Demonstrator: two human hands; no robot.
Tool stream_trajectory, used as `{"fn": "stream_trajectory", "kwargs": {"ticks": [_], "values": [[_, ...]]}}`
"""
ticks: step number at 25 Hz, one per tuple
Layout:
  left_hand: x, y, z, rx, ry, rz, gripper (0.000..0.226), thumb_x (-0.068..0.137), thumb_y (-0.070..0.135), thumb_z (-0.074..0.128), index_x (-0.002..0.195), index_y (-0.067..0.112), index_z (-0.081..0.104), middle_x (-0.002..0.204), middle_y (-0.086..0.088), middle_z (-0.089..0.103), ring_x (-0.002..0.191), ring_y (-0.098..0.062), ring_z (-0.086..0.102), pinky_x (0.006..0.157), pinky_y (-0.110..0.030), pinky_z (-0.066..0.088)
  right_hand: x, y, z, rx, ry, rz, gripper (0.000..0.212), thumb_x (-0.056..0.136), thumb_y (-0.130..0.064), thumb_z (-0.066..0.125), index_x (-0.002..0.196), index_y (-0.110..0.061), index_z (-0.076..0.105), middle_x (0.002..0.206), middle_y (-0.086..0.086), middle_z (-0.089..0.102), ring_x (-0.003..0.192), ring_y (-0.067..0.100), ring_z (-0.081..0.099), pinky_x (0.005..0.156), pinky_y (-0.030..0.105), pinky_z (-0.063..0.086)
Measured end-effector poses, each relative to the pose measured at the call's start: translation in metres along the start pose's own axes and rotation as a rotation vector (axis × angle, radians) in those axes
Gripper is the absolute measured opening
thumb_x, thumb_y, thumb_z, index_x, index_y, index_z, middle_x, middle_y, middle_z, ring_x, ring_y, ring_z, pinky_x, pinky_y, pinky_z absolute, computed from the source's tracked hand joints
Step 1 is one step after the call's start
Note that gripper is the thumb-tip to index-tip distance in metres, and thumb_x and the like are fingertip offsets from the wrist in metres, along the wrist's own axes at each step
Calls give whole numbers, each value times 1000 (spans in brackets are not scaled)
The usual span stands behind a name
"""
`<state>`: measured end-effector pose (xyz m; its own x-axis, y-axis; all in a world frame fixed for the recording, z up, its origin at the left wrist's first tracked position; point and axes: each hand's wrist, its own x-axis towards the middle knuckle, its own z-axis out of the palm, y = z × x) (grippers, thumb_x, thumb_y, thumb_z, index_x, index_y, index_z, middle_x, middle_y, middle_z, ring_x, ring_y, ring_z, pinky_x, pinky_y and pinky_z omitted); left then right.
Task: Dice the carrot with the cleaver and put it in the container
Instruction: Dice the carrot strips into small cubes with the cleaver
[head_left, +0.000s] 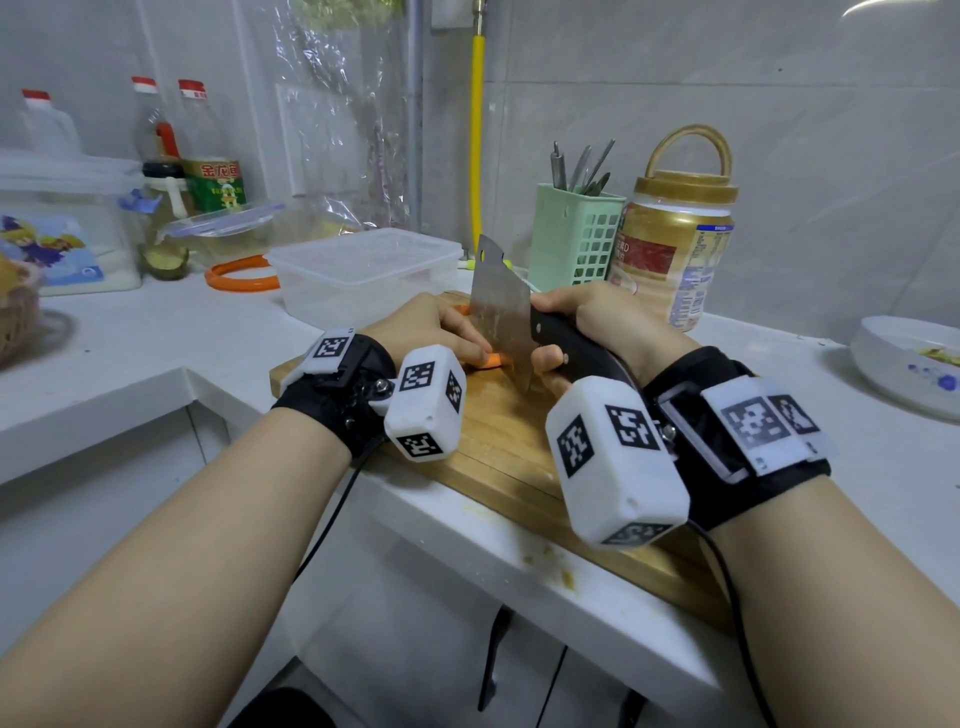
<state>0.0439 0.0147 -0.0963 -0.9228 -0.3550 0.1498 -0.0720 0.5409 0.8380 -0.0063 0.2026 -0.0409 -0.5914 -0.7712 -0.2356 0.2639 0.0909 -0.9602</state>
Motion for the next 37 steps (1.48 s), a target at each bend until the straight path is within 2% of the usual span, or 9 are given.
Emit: {"fn": "stream_trajectory", "kwargs": {"ticks": [5,8,11,15,20,27,30,33,37], "values": [[-1,0,0,-14,-7,-2,6,78,7,77,80,13,75,93,-6,73,86,0,60,67,-2,46,7,6,8,-6,30,1,17,99,-14,42,85,-5,44,59,8,43,34,14,34,36,11,32],[-2,0,0,-17,-3,-3,7,79,6,76,78,13,74,83,2,70,74,5,60,66,-5,47,11,9,7,0,36,-15,17,99,-14,43,84,-6,41,56,7,42,34,14,33,35,12,31],[-1,1,1,4,-18,7,6,80,6,75,83,10,75,86,2,69,78,5,59,66,-1,44,8,10,-3,73,-10,-4,13,99,-17,42,97,-5,46,48,5,46,31,14,36,36,11,31],[-2,2,1,39,-22,29,5,81,4,74,80,9,73,88,0,70,82,2,57,66,2,42,0,12,-14,86,-59,33,23,101,-25,37,85,-9,45,41,2,43,28,14,37,40,10,29],[-3,2,0,46,-11,20,8,81,8,75,76,13,72,82,4,69,68,8,59,63,-1,43,-5,12,-13,46,-45,11,26,100,-30,38,84,-11,44,43,3,37,31,17,34,39,12,30],[-1,-1,0,36,-4,5,5,79,11,78,78,13,73,104,-12,72,106,-7,56,66,5,40,-7,11,-13,35,-47,-3,26,100,-32,39,84,-11,43,45,3,36,33,18,32,39,15,28],[1,-5,-1,26,-11,-8,7,77,17,81,78,15,75,107,-10,72,119,-13,57,78,-3,42,-9,10,-12,32,-57,-9,25,100,-31,39,85,-12,42,45,4,36,32,18,32,38,15,28],[3,-7,-1,32,-8,-7,7,76,19,81,76,17,75,104,-7,73,123,-17,55,87,-14,41,-9,11,-11,33,-54,2,25,100,-31,39,85,-11,42,44,4,36,31,18,34,37,14,29],[2,-7,-1,44,-16,4,5,78,18,80,76,19,75,102,-8,73,120,-18,57,88,-17,43,-9,12,-11,23,-47,-1,27,100,-30,39,82,-11,42,45,4,35,31,17,33,38,14,29]]}}
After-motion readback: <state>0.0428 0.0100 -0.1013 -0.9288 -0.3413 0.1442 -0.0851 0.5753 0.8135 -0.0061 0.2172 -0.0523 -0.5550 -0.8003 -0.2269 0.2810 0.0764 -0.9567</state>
